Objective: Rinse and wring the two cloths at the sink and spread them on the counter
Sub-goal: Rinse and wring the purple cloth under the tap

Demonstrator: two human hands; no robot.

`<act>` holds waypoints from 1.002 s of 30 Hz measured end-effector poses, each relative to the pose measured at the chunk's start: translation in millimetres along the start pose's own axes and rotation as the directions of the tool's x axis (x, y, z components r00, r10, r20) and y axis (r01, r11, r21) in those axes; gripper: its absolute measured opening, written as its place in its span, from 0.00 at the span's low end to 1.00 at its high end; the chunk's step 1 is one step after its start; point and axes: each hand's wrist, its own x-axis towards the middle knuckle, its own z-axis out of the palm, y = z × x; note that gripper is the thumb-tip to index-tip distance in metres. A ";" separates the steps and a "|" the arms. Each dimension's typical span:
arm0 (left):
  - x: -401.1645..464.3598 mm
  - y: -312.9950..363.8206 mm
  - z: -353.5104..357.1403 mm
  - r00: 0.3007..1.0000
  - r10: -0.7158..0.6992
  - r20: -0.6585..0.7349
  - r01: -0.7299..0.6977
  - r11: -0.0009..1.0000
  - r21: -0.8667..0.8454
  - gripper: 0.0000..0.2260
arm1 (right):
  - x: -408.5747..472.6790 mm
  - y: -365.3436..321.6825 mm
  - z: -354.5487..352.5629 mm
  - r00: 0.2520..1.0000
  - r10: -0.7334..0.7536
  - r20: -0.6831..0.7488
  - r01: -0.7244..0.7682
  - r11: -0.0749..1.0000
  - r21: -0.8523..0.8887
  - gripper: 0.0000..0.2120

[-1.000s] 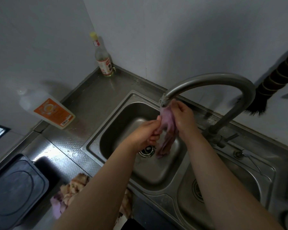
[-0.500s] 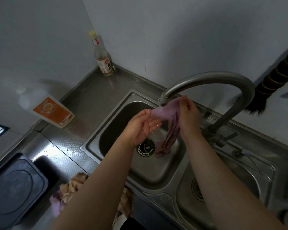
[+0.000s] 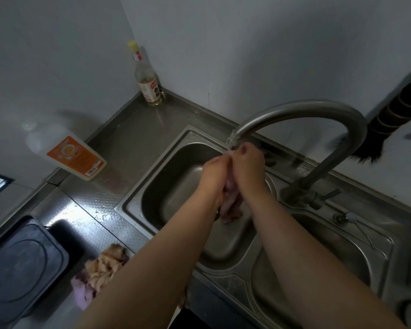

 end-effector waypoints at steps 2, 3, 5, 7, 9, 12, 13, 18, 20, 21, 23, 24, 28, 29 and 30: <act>4.1 4.8 0.8 0.998 -0.031 -0.059 0.028 0.998 -0.047 0.14 | 3.1 -0.6 0.0 0.998 -0.061 0.014 0.062 0.997 -0.039 0.13; 8.5 7.7 -2.6 0.996 -0.048 -0.082 0.044 0.998 -0.046 0.13 | -1.4 -1.8 4.8 0.990 -0.126 0.061 0.133 0.985 -0.111 0.17; 9.9 14.1 -9.9 0.993 -0.086 -0.085 0.079 0.993 -0.083 0.12 | -11.1 -2.1 13.0 0.968 -0.200 0.155 0.231 0.947 -0.224 0.22; 5.2 20.2 -12.3 0.994 -0.111 -0.006 0.109 0.980 -0.169 0.12 | -3.1 1.6 9.3 0.980 -0.154 0.122 0.179 0.955 -0.235 0.20; 9.7 21.5 -15.5 0.997 -0.065 0.043 0.068 0.995 -0.069 0.17 | 10.9 5.9 -3.5 0.986 -0.057 0.158 0.064 0.997 -0.039 0.14; 24.4 26.7 -29.1 0.994 0.088 0.058 -0.101 0.958 0.270 0.17 | 10.5 8.1 -14.6 0.887 -0.029 0.462 -0.030 0.992 0.119 0.26; 29.2 28.7 -33.1 0.989 0.117 0.093 -0.141 0.933 0.331 0.15 | 7.9 8.4 -15.2 0.827 0.003 0.563 -0.032 0.999 0.043 0.30; 26.5 26.0 -31.6 0.971 0.158 0.181 -0.210 0.922 0.325 0.22 | 10.3 21.9 -19.5 0.775 -0.032 0.632 -0.104 0.979 0.176 0.06; 23.7 7.6 -33.3 0.970 0.051 0.238 -0.132 0.932 0.338 0.32 | 13.4 24.0 -20.8 0.848 -0.019 0.530 -0.201 0.913 0.354 0.10; 23.5 -5.4 -36.0 0.966 0.014 0.259 -0.113 0.921 0.373 0.35 | 16.1 23.2 -22.9 0.882 0.008 0.472 -0.224 0.887 0.404 0.11; 20.1 -23.7 -43.1 0.963 0.032 0.269 -0.147 0.897 0.418 0.29 | 20.9 22.1 -26.7 0.927 0.062 0.369 -0.244 0.848 0.470 0.12; 17.5 -28.6 -45.7 0.962 0.070 0.262 -0.176 0.896 0.408 0.22 | 23.0 22.8 -28.3 0.940 0.091 0.329 -0.245 0.852 0.463 0.13; 17.9 -26.9 -52.2 0.965 0.220 0.144 -0.256 0.911 0.324 0.17 | 21.8 15.0 -41.6 0.980 0.017 0.196 -0.016 1.000 -0.005 0.21; 18.8 -22.2 -50.6 0.962 0.253 0.101 -0.272 0.911 0.310 0.18 | 19.9 12.4 -42.5 0.984 -0.001 0.177 0.024 0.991 -0.128 0.21; 19.9 -17.2 -48.7 0.964 0.261 0.046 -0.262 0.920 0.293 0.20 | 15.9 8.6 -39.9 0.982 -0.004 0.187 0.041 0.980 -0.195 0.20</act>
